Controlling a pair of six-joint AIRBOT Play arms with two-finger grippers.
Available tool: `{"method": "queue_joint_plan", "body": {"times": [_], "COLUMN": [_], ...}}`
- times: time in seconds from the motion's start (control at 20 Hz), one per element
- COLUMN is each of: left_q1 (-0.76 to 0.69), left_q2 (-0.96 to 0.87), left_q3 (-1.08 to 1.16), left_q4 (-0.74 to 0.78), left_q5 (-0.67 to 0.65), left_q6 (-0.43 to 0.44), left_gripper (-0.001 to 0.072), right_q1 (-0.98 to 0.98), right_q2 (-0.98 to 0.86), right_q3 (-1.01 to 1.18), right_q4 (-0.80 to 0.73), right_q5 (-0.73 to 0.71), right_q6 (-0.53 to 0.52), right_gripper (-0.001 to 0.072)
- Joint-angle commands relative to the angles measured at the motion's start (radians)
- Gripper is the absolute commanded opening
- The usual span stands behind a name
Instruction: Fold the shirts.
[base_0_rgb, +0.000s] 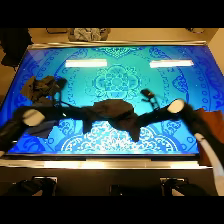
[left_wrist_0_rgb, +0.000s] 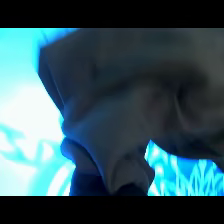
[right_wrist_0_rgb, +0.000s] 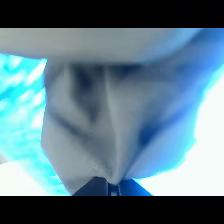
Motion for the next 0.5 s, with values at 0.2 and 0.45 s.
{"method": "queue_joint_plan", "body": {"times": [0.2,0.45], "left_q1": [0.180,0.180], "left_q2": [0.205,0.264], "left_q3": [0.705,0.804], "left_q4": [0.118,0.108], "left_q5": [-0.018,-0.041], "left_q6": [-0.027,-0.027], "left_gripper": [0.0029,0.0029], "right_q1": [-0.206,-0.206], "right_q2": [0.449,0.595], "right_q3": [0.618,0.702], "right_q4": [-0.532,-0.592], "right_q5": [0.016,0.002], "right_q6": [-0.026,0.059], "right_gripper": [0.0049,0.0049]}}
